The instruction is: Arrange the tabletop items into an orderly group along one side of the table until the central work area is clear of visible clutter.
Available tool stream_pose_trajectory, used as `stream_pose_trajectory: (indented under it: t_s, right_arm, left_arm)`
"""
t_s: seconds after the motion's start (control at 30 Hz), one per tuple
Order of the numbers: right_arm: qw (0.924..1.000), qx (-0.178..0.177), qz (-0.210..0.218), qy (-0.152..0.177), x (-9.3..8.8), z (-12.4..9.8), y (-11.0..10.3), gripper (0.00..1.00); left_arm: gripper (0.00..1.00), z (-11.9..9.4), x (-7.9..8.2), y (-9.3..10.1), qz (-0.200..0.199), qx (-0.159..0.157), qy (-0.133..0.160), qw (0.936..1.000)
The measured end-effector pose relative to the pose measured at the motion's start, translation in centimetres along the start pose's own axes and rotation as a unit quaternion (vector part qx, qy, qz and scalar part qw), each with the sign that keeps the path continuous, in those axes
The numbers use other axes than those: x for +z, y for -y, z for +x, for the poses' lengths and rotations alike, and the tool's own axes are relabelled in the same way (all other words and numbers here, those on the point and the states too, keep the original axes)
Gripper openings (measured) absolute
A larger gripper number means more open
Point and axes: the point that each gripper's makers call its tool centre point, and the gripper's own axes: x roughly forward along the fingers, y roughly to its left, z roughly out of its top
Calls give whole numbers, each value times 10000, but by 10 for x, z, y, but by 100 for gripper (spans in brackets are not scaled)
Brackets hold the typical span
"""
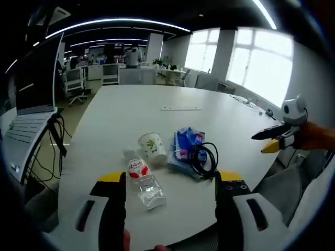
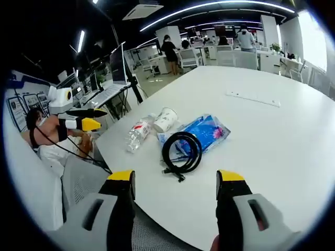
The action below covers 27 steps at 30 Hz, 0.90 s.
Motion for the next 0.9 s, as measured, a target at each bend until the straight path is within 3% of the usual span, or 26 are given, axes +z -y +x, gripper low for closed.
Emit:
stream_pose_trajectory:
  t_s: [0.9]
  right_arm:
    - [10000,-7,37,-12,-2,0,0,62]
  left_arm:
    - [70,-2,-3,-1,-2,-3,-46,10000]
